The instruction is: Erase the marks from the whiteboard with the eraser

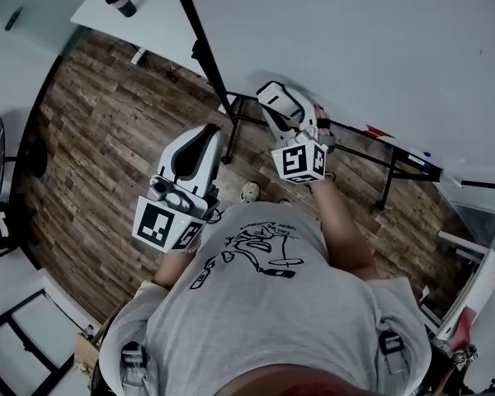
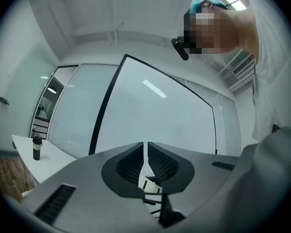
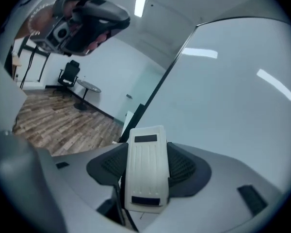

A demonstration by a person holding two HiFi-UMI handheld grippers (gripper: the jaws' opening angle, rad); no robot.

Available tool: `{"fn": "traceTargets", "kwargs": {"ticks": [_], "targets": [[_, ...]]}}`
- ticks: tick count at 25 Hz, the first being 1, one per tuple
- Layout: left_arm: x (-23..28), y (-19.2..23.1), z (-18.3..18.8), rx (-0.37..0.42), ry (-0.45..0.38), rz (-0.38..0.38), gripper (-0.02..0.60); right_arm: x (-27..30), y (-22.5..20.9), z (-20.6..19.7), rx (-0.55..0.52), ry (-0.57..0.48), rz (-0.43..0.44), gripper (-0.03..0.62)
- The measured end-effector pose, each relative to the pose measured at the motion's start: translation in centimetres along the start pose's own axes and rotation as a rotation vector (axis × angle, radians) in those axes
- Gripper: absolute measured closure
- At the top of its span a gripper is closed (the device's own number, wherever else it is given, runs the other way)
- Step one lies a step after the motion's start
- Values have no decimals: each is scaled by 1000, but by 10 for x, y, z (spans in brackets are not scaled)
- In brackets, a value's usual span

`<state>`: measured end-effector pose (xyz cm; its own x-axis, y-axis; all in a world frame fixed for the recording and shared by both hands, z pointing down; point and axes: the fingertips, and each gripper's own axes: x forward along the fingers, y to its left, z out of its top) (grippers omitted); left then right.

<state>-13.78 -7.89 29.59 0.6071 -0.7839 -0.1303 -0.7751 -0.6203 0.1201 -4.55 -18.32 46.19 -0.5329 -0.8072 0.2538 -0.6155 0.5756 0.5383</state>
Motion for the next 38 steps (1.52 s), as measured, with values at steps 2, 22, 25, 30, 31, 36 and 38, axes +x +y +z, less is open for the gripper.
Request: {"fn": "traceTargets", "kwargs": {"ticks": [2, 22, 25, 30, 31, 36, 38], "targets": [[5, -3, -2, -1, 5, -9, 538, -10, -6, 4, 93, -22, 7, 335], [57, -63, -13, 2, 27, -172, 538, -138, -75, 51, 518, -254, -82, 335], [63, -71, -14, 0, 25, -187, 538, -157, -85, 51, 512, -265, -87, 335], [72, -83, -16, -6, 22, -209, 538, -185, -100, 54, 522, -285, -99, 335], [74, -85, -16, -8, 21, -214, 538, -191, -102, 55, 521, -288, -104, 335], [80, -96, -15, -10, 10, -237, 538, -217, -113, 58, 536, -304, -134, 335], [82, -101, -14, -9, 5, -248, 538, -227, -117, 58, 535, -302, -146, 335]]}}
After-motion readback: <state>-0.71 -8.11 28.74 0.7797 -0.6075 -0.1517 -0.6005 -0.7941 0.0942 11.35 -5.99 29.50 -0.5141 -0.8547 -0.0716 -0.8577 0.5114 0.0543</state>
